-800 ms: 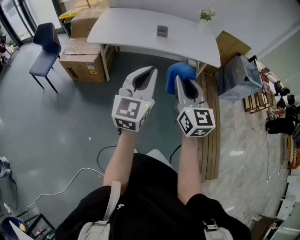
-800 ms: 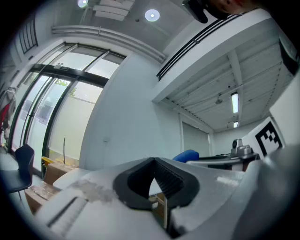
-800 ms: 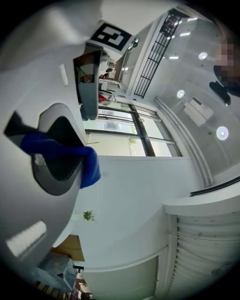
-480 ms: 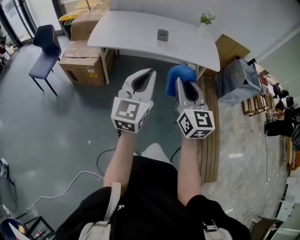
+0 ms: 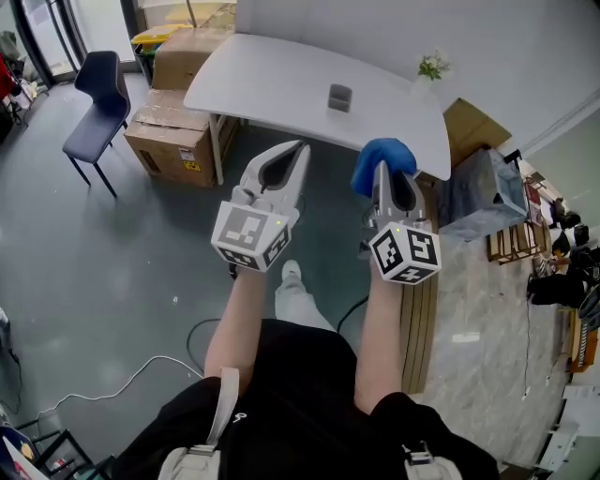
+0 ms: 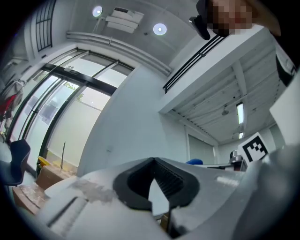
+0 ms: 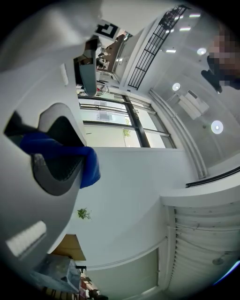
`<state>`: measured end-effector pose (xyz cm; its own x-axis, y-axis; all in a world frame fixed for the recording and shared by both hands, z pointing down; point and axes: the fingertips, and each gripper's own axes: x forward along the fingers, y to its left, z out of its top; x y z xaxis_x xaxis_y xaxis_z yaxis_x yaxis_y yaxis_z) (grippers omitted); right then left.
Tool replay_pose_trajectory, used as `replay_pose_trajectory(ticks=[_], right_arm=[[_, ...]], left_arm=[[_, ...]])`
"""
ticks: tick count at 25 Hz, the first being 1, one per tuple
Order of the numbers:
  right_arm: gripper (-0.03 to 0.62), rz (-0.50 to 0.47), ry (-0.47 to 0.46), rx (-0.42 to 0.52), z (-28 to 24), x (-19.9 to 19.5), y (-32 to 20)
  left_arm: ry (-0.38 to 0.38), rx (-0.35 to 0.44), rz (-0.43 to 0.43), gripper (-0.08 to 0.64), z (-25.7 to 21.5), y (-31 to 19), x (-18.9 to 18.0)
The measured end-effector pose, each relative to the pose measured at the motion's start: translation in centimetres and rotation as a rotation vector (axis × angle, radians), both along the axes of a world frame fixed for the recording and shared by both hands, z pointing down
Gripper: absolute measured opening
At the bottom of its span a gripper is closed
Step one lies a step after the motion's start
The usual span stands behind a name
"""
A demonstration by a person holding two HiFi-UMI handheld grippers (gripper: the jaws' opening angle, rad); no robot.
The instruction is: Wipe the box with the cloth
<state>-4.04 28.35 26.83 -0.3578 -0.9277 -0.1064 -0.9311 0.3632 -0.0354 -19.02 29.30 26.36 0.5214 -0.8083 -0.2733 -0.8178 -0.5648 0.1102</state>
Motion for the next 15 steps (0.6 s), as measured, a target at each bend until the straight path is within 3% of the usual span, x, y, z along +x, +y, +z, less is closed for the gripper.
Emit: replay_pose_trajectory(ticks=[7, 11, 15], right_arm=[[0.049, -0.021, -0.04, 0.051, -1.2, 0.9, -10.1], [0.049, -0.023, -0.05, 0.059, -0.9, 2.6, -17.2], [0.049, 0.015, -0.084, 0.05, -1.3, 5.2, -25.7]], left_arm=[[0.053, 0.051, 0.059, 0.0, -0.2, -7.8, -0.3], [0.074, 0.041, 0.01, 0.0, 0.7, -13.9, -1.0], [0.034, 0.018, -0.02, 0.0, 1.3, -21.6, -0.4]])
